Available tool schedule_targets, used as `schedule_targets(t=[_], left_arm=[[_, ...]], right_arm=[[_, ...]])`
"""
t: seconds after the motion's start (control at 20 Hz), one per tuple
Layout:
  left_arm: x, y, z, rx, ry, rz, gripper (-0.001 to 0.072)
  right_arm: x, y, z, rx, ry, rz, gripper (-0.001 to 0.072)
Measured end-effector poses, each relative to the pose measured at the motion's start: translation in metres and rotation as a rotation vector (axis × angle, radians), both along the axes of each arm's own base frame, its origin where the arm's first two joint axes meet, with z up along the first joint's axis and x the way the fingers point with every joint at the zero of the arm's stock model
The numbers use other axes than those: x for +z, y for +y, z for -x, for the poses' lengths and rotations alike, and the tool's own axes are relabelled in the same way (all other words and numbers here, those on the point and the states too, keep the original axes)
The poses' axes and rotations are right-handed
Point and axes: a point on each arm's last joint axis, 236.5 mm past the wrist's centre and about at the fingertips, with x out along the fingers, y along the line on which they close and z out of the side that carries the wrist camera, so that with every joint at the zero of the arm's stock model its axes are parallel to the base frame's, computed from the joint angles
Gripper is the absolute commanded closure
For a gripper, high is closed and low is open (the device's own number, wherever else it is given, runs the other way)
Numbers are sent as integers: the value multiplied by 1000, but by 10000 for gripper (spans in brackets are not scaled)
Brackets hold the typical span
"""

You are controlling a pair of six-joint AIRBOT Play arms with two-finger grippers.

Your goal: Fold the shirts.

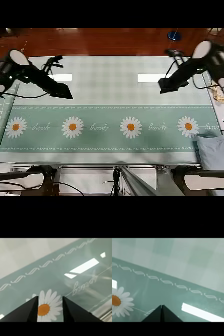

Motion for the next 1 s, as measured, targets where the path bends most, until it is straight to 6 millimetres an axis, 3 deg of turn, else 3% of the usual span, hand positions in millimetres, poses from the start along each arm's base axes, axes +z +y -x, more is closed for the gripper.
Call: schedule_targets(t=[0.05, 0.15, 0.2, 0.35, 0.4, 0.65, 1.0], left_arm=[[-2, -5, -1, -15, -22, -49, 334], [-3, -12, -8, -27, -73, -118, 334], [-1, -16, -12, -28, -100, -138, 328], [9, -20, -31, 41, -166, -170, 259], [13, -18, -39, 70, -193, -179, 143], [31, -11, -73, 146, -324, -214, 178], [29, -7, -86, 163, -361, -239, 175]], right_arm=[[-3, 3, 2, 9, 11, 35, 667], [-9, 6, 3, -9, 23, 91, 441], [-10, 8, 2, -18, 20, 103, 368], [-12, 11, -5, -38, -6, 122, 355], [-12, 12, -8, -42, -19, 122, 355], [-9, 23, -41, -55, -159, 85, 355], [-1, 30, -70, -64, -285, 50, 356]])
